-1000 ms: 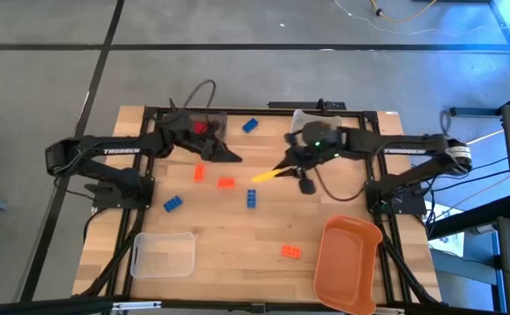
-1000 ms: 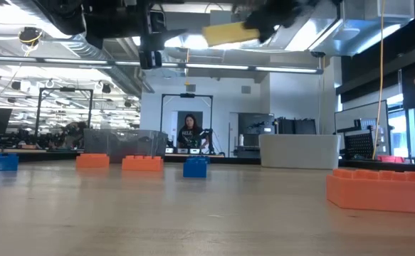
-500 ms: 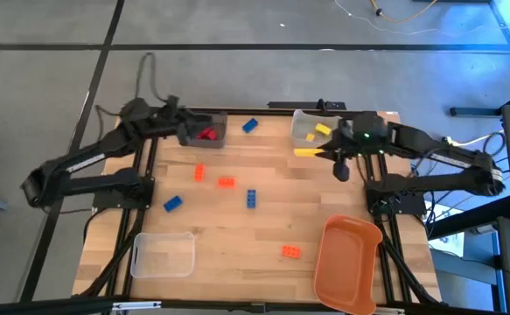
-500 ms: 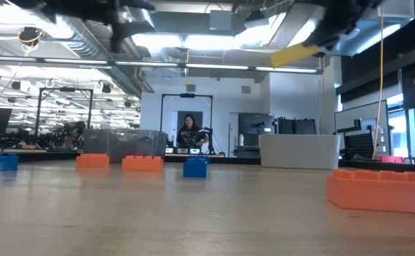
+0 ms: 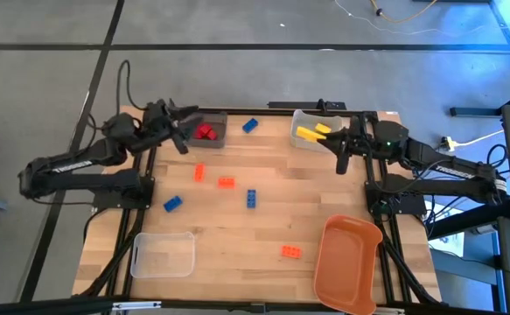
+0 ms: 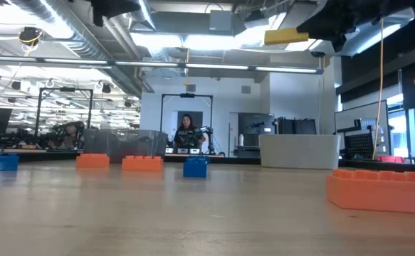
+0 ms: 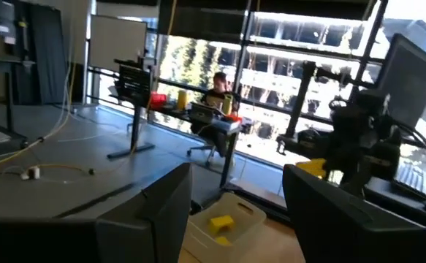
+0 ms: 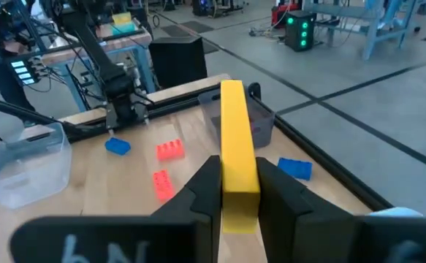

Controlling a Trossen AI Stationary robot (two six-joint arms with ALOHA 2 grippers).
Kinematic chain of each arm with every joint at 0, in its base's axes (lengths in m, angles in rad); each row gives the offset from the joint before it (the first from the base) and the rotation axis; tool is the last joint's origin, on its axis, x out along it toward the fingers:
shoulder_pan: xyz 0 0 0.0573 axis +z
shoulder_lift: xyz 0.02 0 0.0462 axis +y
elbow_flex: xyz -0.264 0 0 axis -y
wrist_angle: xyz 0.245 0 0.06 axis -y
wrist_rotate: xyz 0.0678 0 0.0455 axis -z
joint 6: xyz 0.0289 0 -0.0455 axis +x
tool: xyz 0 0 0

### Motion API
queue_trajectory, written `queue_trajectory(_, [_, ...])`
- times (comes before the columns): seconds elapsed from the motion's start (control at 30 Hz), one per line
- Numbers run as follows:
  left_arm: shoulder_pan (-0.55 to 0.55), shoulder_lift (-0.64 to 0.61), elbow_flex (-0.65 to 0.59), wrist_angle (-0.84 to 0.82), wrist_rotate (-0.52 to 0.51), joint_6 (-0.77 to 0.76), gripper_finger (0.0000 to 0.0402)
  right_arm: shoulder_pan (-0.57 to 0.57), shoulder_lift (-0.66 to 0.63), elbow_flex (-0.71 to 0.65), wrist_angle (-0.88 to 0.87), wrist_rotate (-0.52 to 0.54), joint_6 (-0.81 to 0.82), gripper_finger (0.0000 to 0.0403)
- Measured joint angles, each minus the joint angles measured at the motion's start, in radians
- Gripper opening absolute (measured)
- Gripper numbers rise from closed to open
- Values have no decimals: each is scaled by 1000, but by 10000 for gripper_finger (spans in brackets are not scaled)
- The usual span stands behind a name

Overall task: Sort & place blocks by color
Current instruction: Put the yellow block into the gray bin

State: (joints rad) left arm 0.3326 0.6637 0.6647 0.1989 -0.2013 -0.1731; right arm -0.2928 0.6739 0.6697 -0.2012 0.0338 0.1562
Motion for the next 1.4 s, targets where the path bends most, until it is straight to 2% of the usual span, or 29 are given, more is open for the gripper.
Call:
queue_trajectory(0.1, [-28, 18, 0, 0, 1, 0, 204, 0, 0, 0, 2, 24, 4, 59])
queue_trajectory(0.2, [-41, 35, 0, 1, 2, -1, 204, 0, 28, 31, -45, 132, 64, 59])
queue_trajectory(0.3, [-46, 52, 0, 2, 3, -8, 204, -22, 103, 125, -198, 238, 146, 59])
queue_trajectory(0.37, [-46, 60, 0, 2, -4, -8, 204, -62, 177, 206, -345, 252, 178, 59])
queue_trajectory(0.5, [-46, 73, 0, 4, -25, -9, 204, -175, 375, 368, -635, 176, 175, 59])
queue_trajectory(0.63, [-46, 79, 0, 5, -25, -25, 204, -277, 599, 505, -834, 53, 82, 59])
queue_trajectory(0.77, [-46, 78, -1, 5, -24, -37, 204, -335, 805, 628, -943, 28, -11, 59])
queue_trajectory(0.9, [-46, 78, -1, 6, -24, -58, 204, -365, 955, 721, -965, 26, -83, 59])
queue_trajectory(1.13, [-46, 78, 0, 5, -22, -91, 204, -380, 1129, 807, -998, 25, -111, 66])
queue_trajectory(1.4, [-46, 78, 0, 5, -22, -116, 204, -379, 1178, 807, -1009, -10, -112, 73])
